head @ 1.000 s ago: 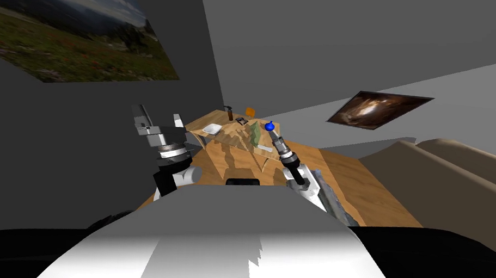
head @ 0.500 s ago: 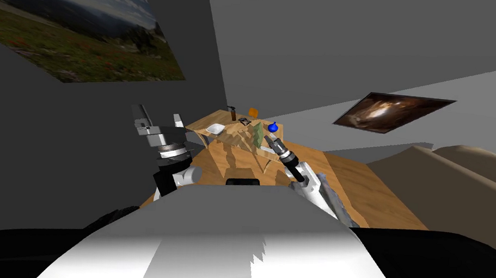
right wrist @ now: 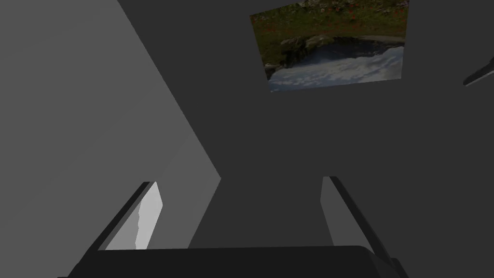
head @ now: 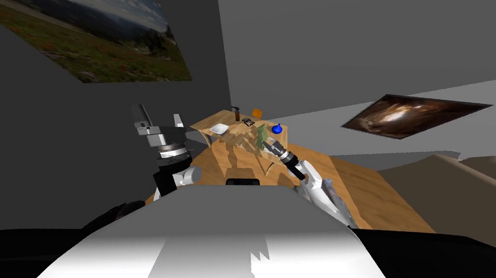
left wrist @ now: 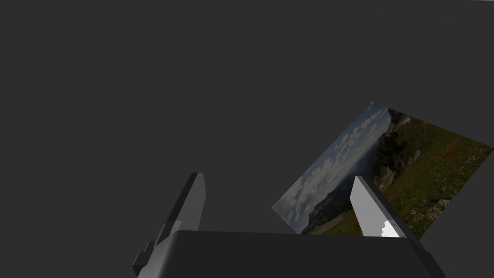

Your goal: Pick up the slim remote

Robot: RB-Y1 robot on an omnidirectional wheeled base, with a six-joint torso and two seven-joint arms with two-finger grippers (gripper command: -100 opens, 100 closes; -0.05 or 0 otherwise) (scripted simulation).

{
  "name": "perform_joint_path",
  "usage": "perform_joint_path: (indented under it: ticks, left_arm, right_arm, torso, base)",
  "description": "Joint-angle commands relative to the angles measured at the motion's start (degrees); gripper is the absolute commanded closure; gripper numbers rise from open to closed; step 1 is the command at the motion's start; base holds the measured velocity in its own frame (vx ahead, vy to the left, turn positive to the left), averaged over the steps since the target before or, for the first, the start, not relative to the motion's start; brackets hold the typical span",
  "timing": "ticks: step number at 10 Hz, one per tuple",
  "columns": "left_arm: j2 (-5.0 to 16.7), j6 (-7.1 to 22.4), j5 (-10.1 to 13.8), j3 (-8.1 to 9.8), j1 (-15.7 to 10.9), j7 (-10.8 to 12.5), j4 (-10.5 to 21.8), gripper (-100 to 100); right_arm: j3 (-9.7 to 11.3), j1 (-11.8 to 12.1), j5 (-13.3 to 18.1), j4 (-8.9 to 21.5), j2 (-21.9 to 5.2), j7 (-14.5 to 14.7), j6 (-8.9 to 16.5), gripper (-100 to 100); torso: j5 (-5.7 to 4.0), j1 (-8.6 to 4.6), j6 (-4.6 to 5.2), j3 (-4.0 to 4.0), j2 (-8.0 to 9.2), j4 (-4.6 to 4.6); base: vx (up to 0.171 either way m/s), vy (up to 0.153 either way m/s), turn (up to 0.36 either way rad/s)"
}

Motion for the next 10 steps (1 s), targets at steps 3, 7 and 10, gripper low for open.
perform_joint_path:
  ticks: [3, 7, 10]
  left_arm:
    - [0.0, 0.0, 0.0, 0.0, 0.0, 0.0, 0.0, 0]
    - [0.0, 0.0, 0.0, 0.0, 0.0, 0.0, 0.0, 0]
    - [0.0, 0.0, 0.0, 0.01, 0.01, 0.0, 0.0, 0]
  right_arm:
    - [0.41, -0.73, 5.25, 3.89, -2.91, 0.09, -1.3, -100]
    - [1.22, -1.65, 11.26, 9.68, -6.68, -0.02, -2.8, -100]
    - [2.17, -2.2, 16.56, 14.45, -10.33, -0.35, -4.12, -100]
  torso:
    - [0.0, -0.03, 0.01, 0.01, 0.02, 0.0]
    - [0.0, -0.05, 0.01, 0.0, 0.01, 0.0]
    - [-0.01, -0.07, 0.04, 0.0, 0.01, 0.0]
  base:
    - [0.037, 0.025, 0.104]
    - [0.041, 0.024, 0.11]
    - [0.051, 0.018, 0.145]
